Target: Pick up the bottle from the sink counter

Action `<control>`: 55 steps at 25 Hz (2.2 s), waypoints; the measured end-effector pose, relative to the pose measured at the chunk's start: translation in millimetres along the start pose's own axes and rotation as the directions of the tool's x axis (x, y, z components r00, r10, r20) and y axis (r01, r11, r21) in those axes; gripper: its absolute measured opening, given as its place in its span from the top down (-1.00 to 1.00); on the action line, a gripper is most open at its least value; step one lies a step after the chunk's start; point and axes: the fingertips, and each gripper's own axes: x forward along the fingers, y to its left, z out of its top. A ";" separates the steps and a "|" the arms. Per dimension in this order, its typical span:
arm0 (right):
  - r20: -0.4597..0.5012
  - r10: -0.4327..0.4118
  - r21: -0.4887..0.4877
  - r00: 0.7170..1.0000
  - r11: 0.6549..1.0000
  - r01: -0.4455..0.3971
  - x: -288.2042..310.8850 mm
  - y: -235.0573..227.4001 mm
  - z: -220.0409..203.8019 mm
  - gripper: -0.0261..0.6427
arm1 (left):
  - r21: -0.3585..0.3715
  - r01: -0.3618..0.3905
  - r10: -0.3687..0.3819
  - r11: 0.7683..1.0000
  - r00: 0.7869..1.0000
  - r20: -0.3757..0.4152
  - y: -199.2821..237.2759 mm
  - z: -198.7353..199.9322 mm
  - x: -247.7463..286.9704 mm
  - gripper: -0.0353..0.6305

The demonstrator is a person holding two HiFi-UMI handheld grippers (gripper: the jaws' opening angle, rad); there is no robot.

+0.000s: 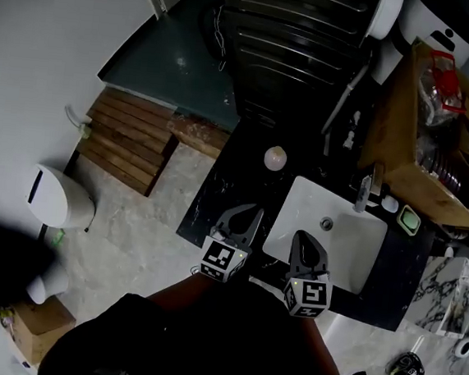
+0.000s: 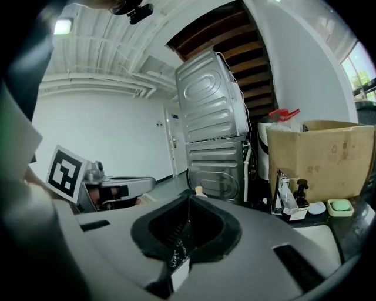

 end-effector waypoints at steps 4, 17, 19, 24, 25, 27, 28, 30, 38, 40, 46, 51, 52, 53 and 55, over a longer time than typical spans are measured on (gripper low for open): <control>-0.031 -0.013 -0.007 0.999 1.000 0.013 25.6 -7.0 3.2 0.81 | 0.012 -0.009 0.009 1.000 1.000 -0.012 25.1 -4.7 29.1 0.84; -0.118 -0.095 0.018 0.989 0.995 0.097 67.9 -41.0 -19.8 0.81 | -0.009 0.032 -0.033 0.999 0.995 -0.091 69.6 -40.9 119.0 0.42; -0.125 -0.112 0.018 0.986 0.993 0.115 70.4 -46.4 -24.2 0.81 | 0.007 0.027 -0.027 1.000 0.995 -0.101 74.6 -44.1 128.2 0.34; -0.125 -0.138 0.047 0.983 0.988 0.144 76.0 -60.1 -26.0 0.81 | 0.015 -0.001 0.003 1.000 0.990 -0.141 89.1 -64.7 152.8 0.14; -0.124 -0.147 0.059 0.981 0.986 0.156 75.9 -63.2 -26.0 0.81 | 0.018 -0.002 0.005 1.000 0.988 -0.154 90.6 -70.5 157.5 0.12; -0.126 -0.164 0.070 0.978 0.982 0.174 76.0 -67.0 -26.3 0.81 | 0.015 0.001 0.002 1.000 0.983 -0.184 92.9 -82.1 166.3 0.06; -0.131 -0.168 0.071 0.977 0.981 0.178 76.6 -67.4 -27.3 0.81 | 0.005 0.000 0.001 1.000 0.980 -0.198 94.3 -87.6 169.6 0.02; -0.143 -0.167 0.068 0.975 0.982 0.179 79.3 -65.7 -30.9 0.81 | -0.011 -0.007 0.004 1.000 0.975 -0.221 98.3 -97.9 173.1 -0.02; -0.139 -0.165 0.099 0.977 0.979 0.179 95.0 -60.6 -27.9 0.81 | 0.064 -0.014 0.031 0.998 0.963 -0.267 106.1 -116.5 197.3 -0.11; -0.133 -0.175 0.098 0.975 0.977 0.189 98.8 -64.4 -26.4 0.81 | 0.054 -0.015 0.030 0.998 0.959 -0.281 108.6 -121.3 205.1 -0.11; -0.109 -0.191 0.095 0.976 0.975 0.202 109.3 -69.5 -17.0 0.81 | 0.027 -0.017 0.025 0.999 0.948 -0.318 112.8 -134.3 213.7 -0.13; -0.112 -0.202 0.093 0.973 0.973 0.212 109.2 -74.6 -17.5 0.81 | 0.058 -0.042 0.060 0.997 0.933 -0.354 113.9 -138.7 218.6 -0.18; -0.116 -0.203 0.094 0.972 0.972 0.214 108.4 -74.8 -19.5 0.81 | 0.063 -0.047 0.067 0.997 0.929 -0.363 114.2 -140.0 219.3 -0.18; -0.120 -0.204 0.095 0.972 0.972 0.216 107.4 -75.0 -21.7 0.81 | 0.067 -0.051 0.073 0.996 0.925 -0.372 114.4 -141.3 220.1 -0.19; -0.129 -0.208 0.095 0.969 0.971 0.221 104.8 -76.0 -25.4 0.81 | 0.073 -0.058 0.082 0.996 0.917 -0.391 114.4 -143.5 222.1 -0.21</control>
